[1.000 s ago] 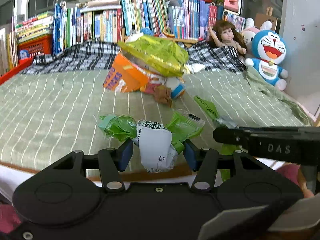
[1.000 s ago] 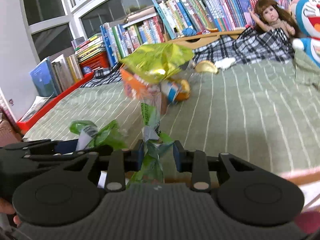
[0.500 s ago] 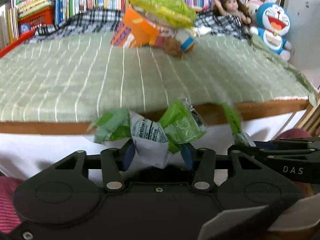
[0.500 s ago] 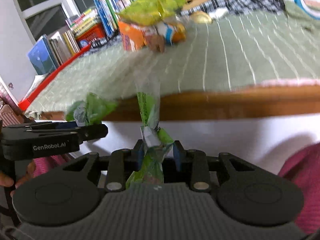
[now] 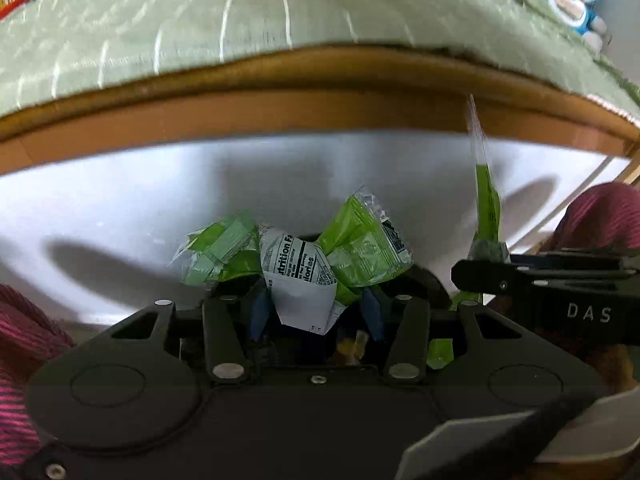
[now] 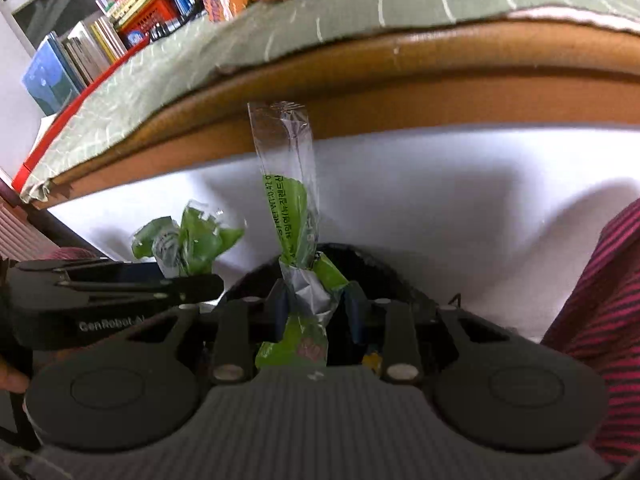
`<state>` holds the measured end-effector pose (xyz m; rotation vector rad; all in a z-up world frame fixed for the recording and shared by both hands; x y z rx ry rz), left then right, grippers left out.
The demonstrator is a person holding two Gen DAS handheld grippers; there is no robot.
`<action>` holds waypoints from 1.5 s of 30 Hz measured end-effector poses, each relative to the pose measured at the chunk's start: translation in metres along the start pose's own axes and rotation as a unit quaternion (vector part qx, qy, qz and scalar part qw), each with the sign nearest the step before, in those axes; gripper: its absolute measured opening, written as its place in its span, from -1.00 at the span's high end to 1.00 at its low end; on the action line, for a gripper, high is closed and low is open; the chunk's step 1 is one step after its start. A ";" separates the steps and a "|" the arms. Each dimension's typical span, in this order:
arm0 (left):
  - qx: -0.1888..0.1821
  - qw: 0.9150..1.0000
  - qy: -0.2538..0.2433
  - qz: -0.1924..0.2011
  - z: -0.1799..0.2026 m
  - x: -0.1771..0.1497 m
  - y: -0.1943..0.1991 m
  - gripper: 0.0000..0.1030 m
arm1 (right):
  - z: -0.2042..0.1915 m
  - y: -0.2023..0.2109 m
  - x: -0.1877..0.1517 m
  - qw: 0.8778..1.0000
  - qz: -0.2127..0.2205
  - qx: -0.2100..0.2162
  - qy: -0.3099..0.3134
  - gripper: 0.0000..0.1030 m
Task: Organize books
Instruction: 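Carry both held candies below the bed edge and open both tools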
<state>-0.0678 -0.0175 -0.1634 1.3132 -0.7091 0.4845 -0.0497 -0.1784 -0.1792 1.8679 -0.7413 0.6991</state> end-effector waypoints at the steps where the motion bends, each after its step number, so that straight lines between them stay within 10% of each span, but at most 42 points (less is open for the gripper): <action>1: -0.001 1.000 0.000 -0.004 0.000 -0.002 -0.002 0.12 | 0.000 -0.002 -0.001 1.000 -0.003 -0.001 0.000 0.32; 17: -0.003 0.999 -0.008 -0.049 0.005 -0.017 -0.035 0.06 | 0.002 -0.028 -0.013 0.999 -0.040 -0.011 -0.012 0.27; 22: 0.014 0.999 -0.021 -0.046 0.005 -0.018 -0.030 -0.49 | 0.000 -0.029 -0.012 0.999 -0.043 -0.011 -0.013 -0.09; 29: 0.021 0.999 -0.025 -0.034 0.006 -0.010 -0.027 -0.62 | 0.001 -0.027 -0.010 0.999 -0.039 -0.006 -0.011 -0.20; 45: -0.023 0.994 -0.024 0.106 0.012 0.079 0.054 -0.69 | -0.029 0.039 0.067 0.994 0.071 0.046 0.062 -0.34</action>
Point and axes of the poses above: each gripper's, at about its wrist camera, not at the fingertips, and y roughly against the way its jaws point, z to its right, x to its top, the point moved 8 cm from there along -y, roughly the way its jaws point, and after that the axes turned 15 degrees about z, right-handed, at the moved point
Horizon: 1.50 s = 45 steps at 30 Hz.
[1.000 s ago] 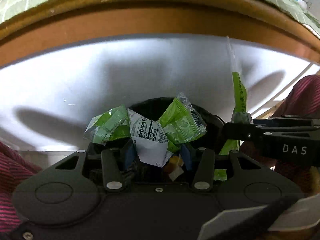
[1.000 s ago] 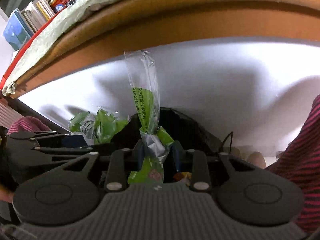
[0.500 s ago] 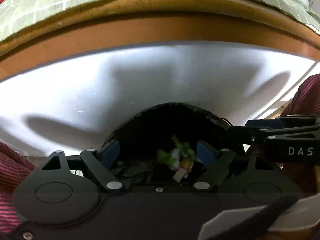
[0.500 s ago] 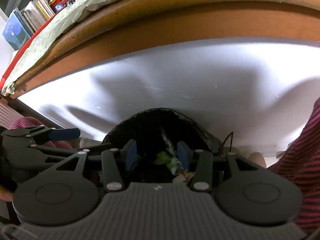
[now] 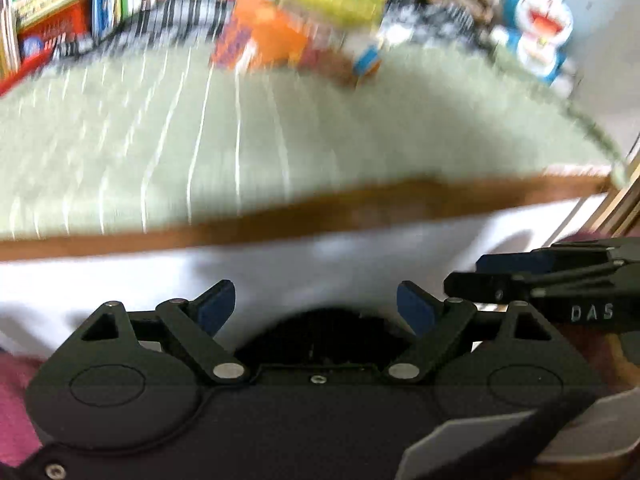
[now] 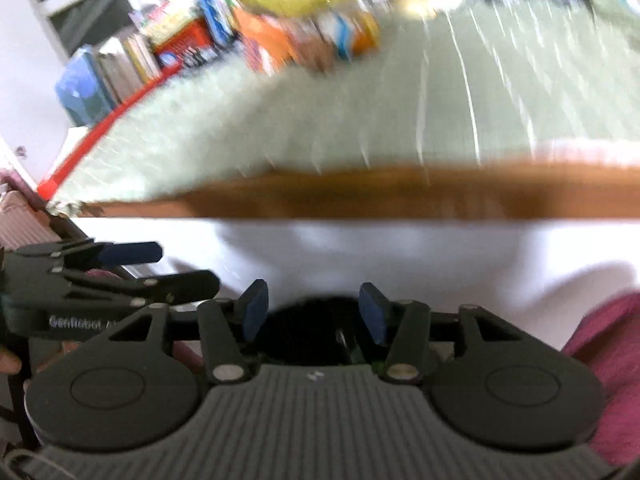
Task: Organize books
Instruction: 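Grasp the orange Potato Sticks box with the left tool while the right tool grasps the yellow foil bag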
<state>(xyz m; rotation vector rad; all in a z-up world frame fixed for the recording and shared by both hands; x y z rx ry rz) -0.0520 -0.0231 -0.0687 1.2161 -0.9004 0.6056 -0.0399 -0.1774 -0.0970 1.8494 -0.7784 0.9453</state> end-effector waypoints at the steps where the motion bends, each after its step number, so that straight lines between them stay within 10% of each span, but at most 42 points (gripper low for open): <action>1: -0.006 1.000 0.001 0.014 0.002 0.010 0.005 -0.69 | -0.004 0.007 0.010 1.000 0.014 0.004 0.015 -0.37; 16: 0.040 0.988 0.054 0.140 -0.034 0.128 -0.023 -0.79 | 0.021 0.005 0.118 0.988 0.141 -0.038 0.040 -0.45; 22: 0.092 0.987 0.059 0.116 -0.075 0.150 -0.087 -0.79 | 0.034 -0.031 0.160 0.986 0.163 -0.036 0.001 -0.63; 30: 0.087 0.975 0.158 0.130 -0.113 0.178 -0.131 -0.79 | 0.055 -0.100 0.201 0.984 0.157 -0.050 -0.063 -0.70; 45: 0.096 0.978 0.127 0.132 -0.120 0.198 -0.170 -0.38 | 0.069 -0.173 0.209 0.981 0.112 -0.024 -0.158 -0.62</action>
Point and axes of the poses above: each gripper's, at about its wrist camera, not at the fingertips, and y roughly against the way its jaws point, z to its right, x to its top, the point moved 8 cm from there along -y, roughly the way its jaws point, and after that the axes turned 15 degrees about z, right-handed, at the moved point
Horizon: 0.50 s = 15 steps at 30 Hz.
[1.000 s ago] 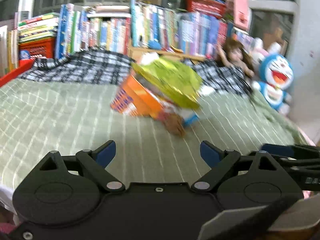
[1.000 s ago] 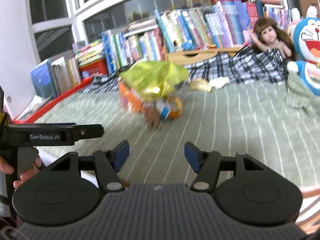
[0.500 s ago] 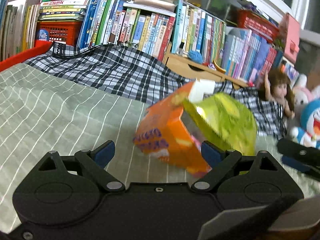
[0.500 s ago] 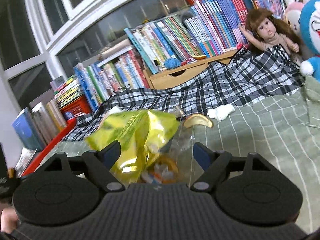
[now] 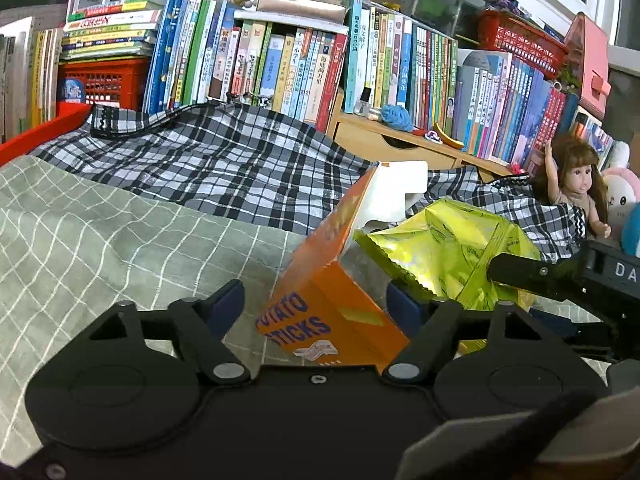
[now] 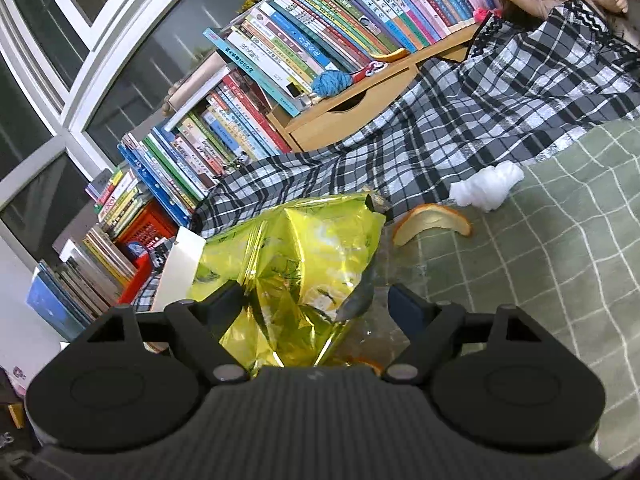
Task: Organize books
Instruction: 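Grasp the orange Potato Sticks box with the left tool while the right tool grasps the yellow foil bag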
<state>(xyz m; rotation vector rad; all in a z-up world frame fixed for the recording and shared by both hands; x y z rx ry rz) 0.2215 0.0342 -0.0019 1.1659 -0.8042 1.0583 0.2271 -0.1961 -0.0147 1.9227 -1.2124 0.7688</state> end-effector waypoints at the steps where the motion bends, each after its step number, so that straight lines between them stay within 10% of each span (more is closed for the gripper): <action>1: -0.003 1.000 0.003 -0.001 0.000 -0.001 -0.002 -0.31 | 0.000 0.000 0.000 1.000 -0.001 0.000 0.003 -0.50; 7: -0.001 1.000 0.001 -0.002 -0.001 -0.003 -0.003 0.19 | -0.009 0.009 0.003 1.000 0.008 0.015 0.026 0.06; 15: 0.019 0.999 -0.016 0.023 -0.008 0.007 0.014 0.54 | -0.017 0.031 0.015 0.997 0.048 0.015 0.051 0.16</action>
Point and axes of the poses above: each gripper's, at about its wrist camera, not at the fingertips, and y roughly against the way its jaws point, z to its right, x to its top, the point moved 8 cm from there along -y, roughly the way its jaws point, and after that the axes turned 15 degrees about z, right-handed, at the moved point
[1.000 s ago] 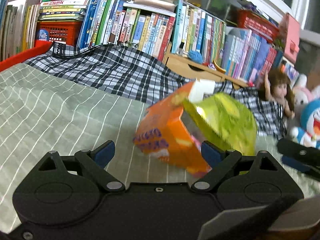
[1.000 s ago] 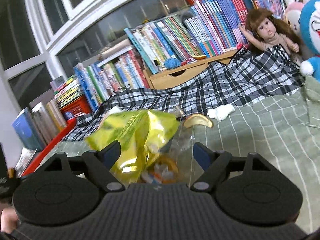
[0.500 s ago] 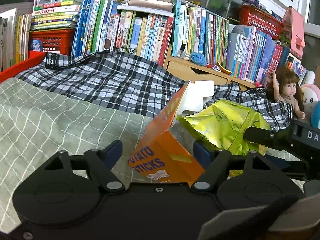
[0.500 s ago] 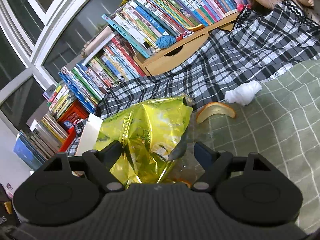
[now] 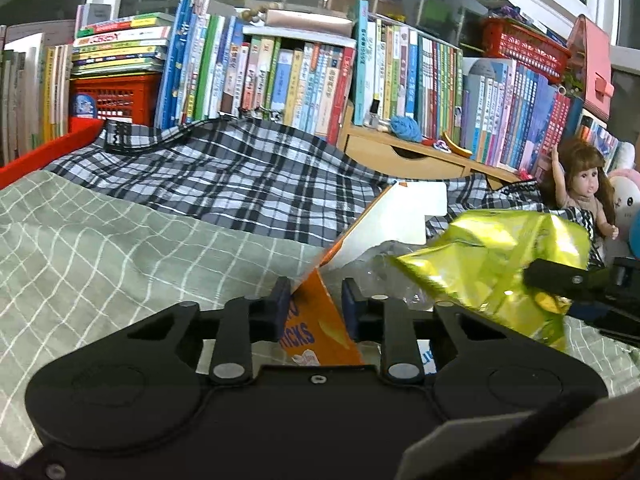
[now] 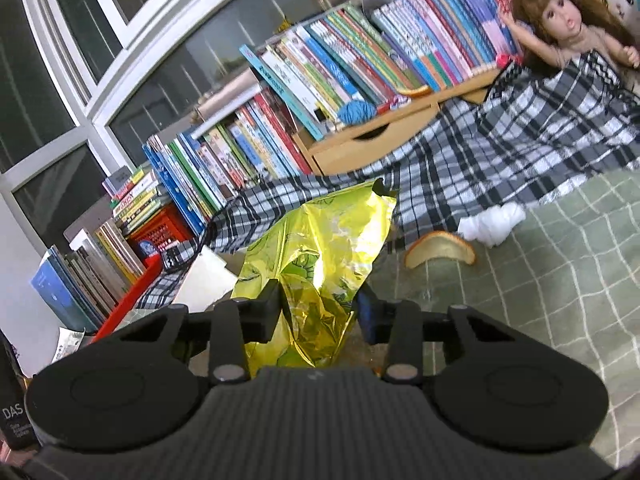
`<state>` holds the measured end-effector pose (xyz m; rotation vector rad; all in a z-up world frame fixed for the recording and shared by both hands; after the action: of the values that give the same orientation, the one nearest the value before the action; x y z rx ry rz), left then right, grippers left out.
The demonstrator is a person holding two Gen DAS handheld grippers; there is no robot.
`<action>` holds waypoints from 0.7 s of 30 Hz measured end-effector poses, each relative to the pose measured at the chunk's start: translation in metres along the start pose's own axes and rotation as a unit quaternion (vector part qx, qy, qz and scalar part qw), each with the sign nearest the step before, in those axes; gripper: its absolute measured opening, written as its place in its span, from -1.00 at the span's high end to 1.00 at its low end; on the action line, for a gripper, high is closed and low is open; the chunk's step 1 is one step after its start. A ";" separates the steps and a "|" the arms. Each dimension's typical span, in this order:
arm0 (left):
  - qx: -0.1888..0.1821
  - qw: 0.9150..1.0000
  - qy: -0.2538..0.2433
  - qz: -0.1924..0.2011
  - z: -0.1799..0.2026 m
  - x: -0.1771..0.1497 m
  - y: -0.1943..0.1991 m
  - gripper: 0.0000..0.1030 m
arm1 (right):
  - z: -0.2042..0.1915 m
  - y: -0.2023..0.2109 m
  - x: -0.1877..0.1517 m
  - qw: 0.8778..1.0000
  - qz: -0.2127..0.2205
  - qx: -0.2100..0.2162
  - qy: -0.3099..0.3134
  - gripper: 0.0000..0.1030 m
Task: Organize books
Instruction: 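Grasp the orange Potato Sticks box with the left tool while the right tool grasps the yellow foil bag, then lift the box and foil bag and carry both below the bed edge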
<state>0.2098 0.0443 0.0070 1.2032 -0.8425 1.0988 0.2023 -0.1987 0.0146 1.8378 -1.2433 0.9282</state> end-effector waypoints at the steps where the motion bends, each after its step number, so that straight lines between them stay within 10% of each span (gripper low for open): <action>1: 0.002 1.000 0.001 0.003 -0.002 0.001 0.002 0.57 | 0.000 0.003 0.002 1.000 0.005 0.000 0.001 0.16; 14: 0.008 0.999 -0.012 0.038 -0.013 0.013 0.047 0.66 | 0.005 0.038 0.011 0.999 0.027 -0.013 0.029 0.16; 18: -0.008 1.000 -0.014 0.027 -0.013 0.007 0.046 -0.06 | 0.009 0.041 0.008 0.999 0.021 -0.017 0.031 0.16; 21: -0.014 1.000 -0.018 0.017 -0.008 0.004 0.036 -0.18 | 0.012 0.042 0.004 0.999 0.016 -0.021 0.030 0.16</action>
<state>0.1763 0.0537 0.0196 1.1915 -0.9063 1.0926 0.1658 -0.2217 0.0190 1.7487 -1.2504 0.9611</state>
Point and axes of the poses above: each gripper's, at about its wrist camera, not at the fingertips, and y roughly against the way its jaws point, z to its right, x to its top, the point moved 8 cm from there along -y, roughly the way its jaws point, and after that the axes turned 15 degrees about z, right-handed, at the moved point
